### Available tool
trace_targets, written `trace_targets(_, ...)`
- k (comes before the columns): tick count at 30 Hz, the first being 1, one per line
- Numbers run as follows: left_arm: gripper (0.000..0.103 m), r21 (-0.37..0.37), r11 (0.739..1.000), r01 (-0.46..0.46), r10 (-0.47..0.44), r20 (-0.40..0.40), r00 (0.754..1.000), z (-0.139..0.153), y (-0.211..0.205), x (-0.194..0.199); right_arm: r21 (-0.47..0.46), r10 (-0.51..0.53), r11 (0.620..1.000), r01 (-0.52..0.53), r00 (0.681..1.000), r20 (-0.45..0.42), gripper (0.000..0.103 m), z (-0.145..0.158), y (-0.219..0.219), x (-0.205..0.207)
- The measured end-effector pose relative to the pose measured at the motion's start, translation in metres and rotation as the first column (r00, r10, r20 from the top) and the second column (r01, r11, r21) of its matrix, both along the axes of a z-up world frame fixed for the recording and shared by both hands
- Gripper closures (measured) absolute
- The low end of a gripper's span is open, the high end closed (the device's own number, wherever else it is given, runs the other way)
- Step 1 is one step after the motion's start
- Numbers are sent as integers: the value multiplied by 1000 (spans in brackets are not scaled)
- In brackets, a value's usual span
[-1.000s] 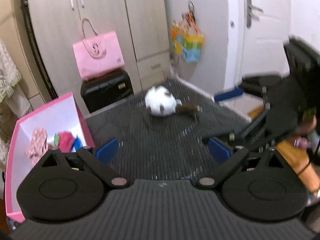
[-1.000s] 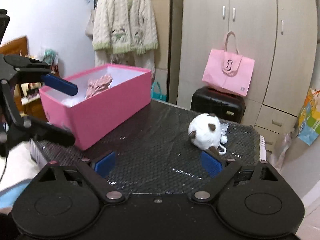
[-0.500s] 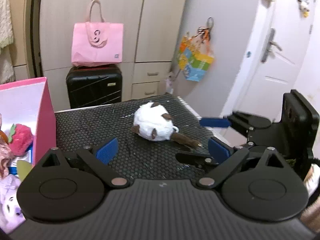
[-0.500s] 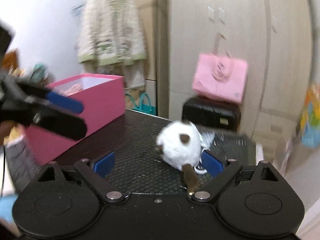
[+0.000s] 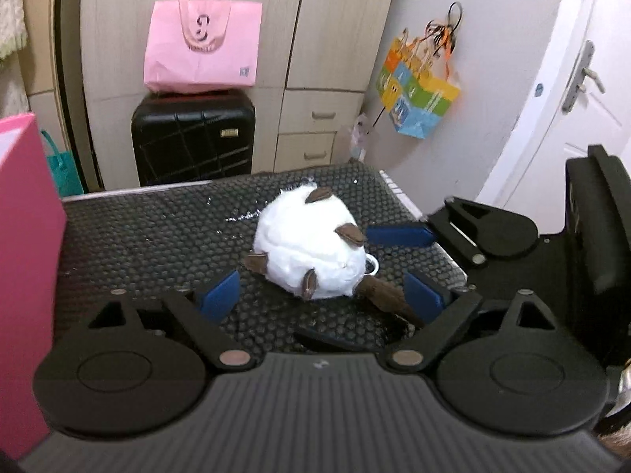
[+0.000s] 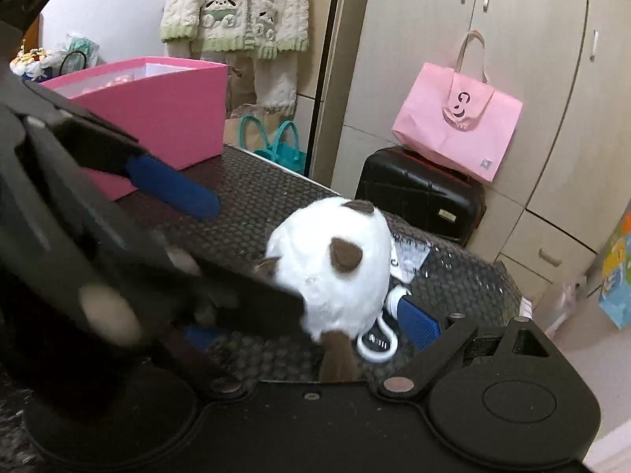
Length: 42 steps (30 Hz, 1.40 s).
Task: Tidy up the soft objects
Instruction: 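Close the left tool on the panda plush body, then lift the panda plush with the left tool and carry it over the box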
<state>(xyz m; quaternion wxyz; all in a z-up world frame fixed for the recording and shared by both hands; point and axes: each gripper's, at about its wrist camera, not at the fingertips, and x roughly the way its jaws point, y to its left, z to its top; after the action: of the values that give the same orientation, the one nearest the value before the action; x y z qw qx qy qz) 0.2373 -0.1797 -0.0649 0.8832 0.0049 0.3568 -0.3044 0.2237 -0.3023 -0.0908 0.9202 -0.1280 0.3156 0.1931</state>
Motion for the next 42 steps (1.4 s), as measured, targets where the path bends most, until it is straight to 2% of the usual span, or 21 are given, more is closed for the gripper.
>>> trace_targets(2,20,-18,1000,-25,25,-11,1000,-7,0,6,22,-2,1000,1,1000,10,8,-3,-3,9)
trace_targets(5,20,-60,997,-45,42,-36,998,-16,2,15,86,59,995,-58,998,-6,8,-6,-8,17)
trace_targets(7,22,-77,996,-51,48,-39,998,-21,3,19,70,79,994,-79,997,-3,8,-6,-9,19)
trace_targets(9,23,-85,995,-55,50,-51,997,-26,3,22,46,96,994,-97,995,20,17,-7,-8,18)
trace_targets(11,29,-92,994,-56,50,-64,997,-30,2,25,37,101,994,-102,994,30,31,-9,-7,17)
trace_targets(14,31,-84,995,-48,44,-54,998,-33,-1,26,45,86,995,-88,996,28,37,-14,-10,18)
trace_targets(22,33,-95,995,-32,25,-67,997,-25,2,18,64,90,994,-92,995,31,38,-5,-11,12)
trace_targets(31,33,-109,994,-23,10,-121,993,-7,12,-6,196,31,980,-16,997,-74,38,16,-14,-11)
trace_targets(42,33,-109,993,36,-55,-176,983,10,27,-53,203,-42,977,65,992,-117,38,35,4,-69)
